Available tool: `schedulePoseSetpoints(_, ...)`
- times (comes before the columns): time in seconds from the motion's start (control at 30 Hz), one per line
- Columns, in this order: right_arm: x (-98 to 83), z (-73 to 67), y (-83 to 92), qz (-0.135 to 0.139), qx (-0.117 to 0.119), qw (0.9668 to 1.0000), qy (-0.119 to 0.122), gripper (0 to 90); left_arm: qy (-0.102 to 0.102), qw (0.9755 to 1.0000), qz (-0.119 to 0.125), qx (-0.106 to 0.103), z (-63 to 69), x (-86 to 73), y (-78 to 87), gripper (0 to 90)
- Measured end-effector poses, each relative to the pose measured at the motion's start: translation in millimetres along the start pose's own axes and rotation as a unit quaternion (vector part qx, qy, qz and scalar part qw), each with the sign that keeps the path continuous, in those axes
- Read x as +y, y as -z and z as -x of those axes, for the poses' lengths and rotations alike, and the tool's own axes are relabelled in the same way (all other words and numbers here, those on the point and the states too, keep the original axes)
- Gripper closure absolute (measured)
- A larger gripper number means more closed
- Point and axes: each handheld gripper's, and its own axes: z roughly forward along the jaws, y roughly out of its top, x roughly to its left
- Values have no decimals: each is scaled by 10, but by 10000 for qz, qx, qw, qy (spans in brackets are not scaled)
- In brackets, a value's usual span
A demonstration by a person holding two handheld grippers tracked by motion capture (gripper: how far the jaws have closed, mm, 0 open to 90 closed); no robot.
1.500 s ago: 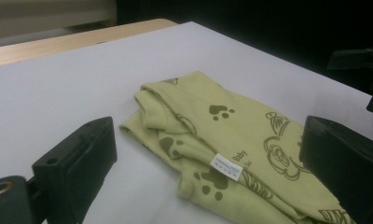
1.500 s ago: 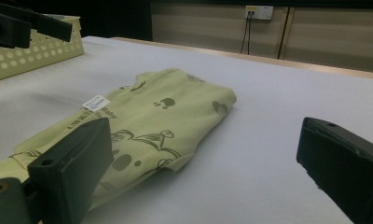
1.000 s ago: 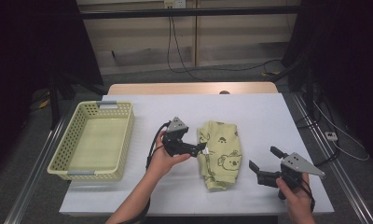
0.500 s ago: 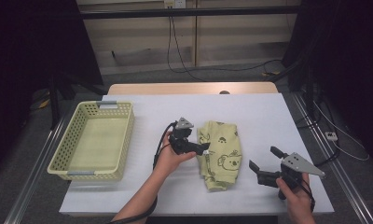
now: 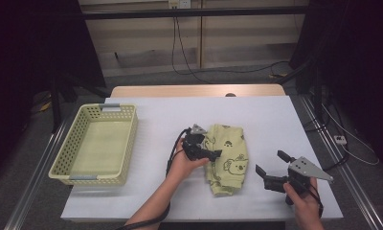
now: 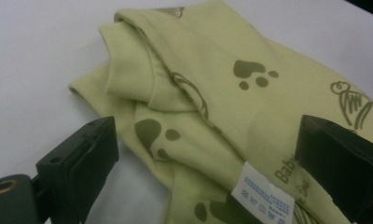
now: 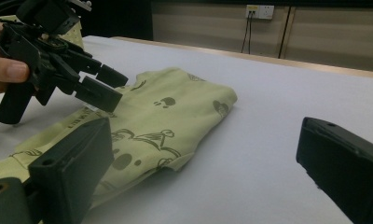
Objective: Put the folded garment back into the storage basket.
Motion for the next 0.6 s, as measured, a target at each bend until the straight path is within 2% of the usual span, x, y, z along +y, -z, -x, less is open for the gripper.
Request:
schedulePoseSetpoints(0.1,0,3,3,-1,-14,10000,-4,36,94,9999,-72,29,9,-17,-35,62)
schedulePoseSetpoints(0.23,-1,4,3,-9,-11,10000,-3,36,68,9997,-132,205,23,-15,-43,65)
schedulePoseSetpoints(0.27,-1,3,2,-10,-4,10000,-7,36,61,9998,-158,118,18,-13,-44,65)
schedulePoseSetpoints(0.37,0,0,3,-8,-3,10000,-7,37,-3,9996,-218,173,27,-11,-44,68)
schedulePoseSetpoints(0.43,1,1,4,-3,-6,10000,-3,36,25,9995,-211,219,38,-14,-44,77)
schedulePoseSetpoints(0.5,-2,2,2,-12,-3,10000,0,36,89,9993,-164,315,74,-16,-62,83)
schedulePoseSetpoints(0.6,-2,2,0,-13,-3,10000,4,36,142,9985,-234,474,124,0,-76,89)
